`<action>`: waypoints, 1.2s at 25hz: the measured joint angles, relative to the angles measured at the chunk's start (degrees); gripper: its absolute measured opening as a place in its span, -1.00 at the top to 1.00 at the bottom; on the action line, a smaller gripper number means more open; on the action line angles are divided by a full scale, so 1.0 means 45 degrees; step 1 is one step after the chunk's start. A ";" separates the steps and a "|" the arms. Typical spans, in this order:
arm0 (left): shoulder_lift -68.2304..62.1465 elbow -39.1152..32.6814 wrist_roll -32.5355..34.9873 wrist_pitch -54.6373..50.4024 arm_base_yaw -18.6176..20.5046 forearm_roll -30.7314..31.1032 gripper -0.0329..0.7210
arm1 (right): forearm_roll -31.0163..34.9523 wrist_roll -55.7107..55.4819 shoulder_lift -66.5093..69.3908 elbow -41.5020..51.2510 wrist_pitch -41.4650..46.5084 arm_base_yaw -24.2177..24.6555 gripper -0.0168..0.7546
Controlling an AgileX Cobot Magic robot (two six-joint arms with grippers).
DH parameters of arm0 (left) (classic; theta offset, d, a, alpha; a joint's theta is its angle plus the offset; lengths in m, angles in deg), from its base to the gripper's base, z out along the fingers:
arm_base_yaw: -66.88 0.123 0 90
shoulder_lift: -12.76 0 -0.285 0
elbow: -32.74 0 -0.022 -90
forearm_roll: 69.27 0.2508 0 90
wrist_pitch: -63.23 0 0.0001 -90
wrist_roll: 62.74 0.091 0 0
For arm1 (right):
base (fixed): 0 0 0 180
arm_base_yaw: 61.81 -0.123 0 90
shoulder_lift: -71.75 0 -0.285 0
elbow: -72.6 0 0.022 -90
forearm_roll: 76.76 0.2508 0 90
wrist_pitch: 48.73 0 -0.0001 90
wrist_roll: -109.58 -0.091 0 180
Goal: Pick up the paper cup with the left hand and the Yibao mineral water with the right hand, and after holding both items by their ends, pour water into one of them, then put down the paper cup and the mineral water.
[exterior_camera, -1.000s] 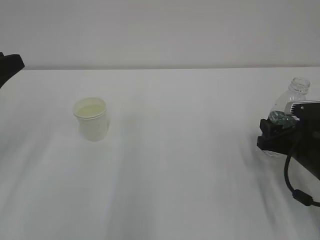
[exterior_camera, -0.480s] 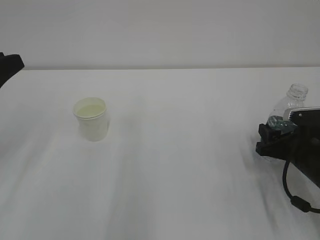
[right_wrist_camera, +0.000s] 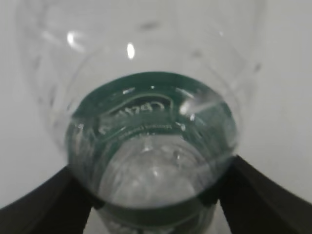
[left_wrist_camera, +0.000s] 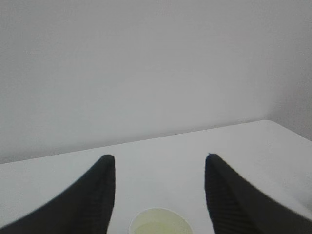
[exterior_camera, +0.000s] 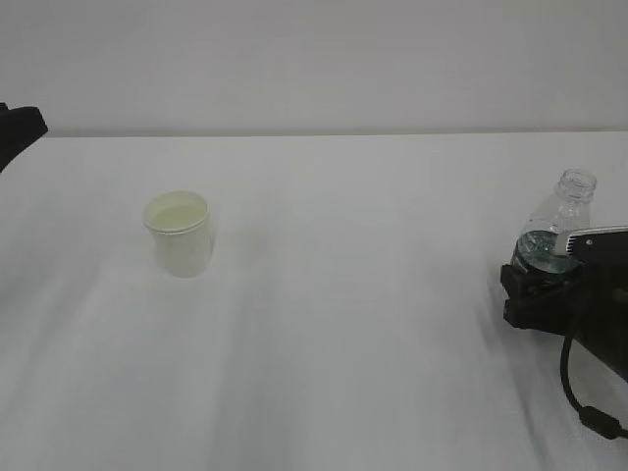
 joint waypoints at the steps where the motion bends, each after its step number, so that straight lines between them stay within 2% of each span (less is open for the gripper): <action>1: 0.0000 0.0000 0.0000 0.0000 0.0000 0.0000 -0.19 | 0.0000 0.0000 0.0000 0.0127 0.0000 0.0000 -0.56; 14: 0.0000 0.0000 0.0000 0.0000 0.0000 0.0000 -0.19 | 0.0000 0.0000 -0.2529 0.1704 0.0060 0.0000 -0.56; 22: 0.0000 0.0000 -0.0025 0.0000 0.0000 -0.0285 -0.19 | 0.0163 0.0021 -0.3061 0.2515 0.0060 0.0000 -0.56; 30: 0.0275 0.0000 -0.0894 0.0000 0.0000 -0.0521 -0.19 | 0.0145 -0.0075 -0.3721 0.3307 0.0060 0.0000 -0.56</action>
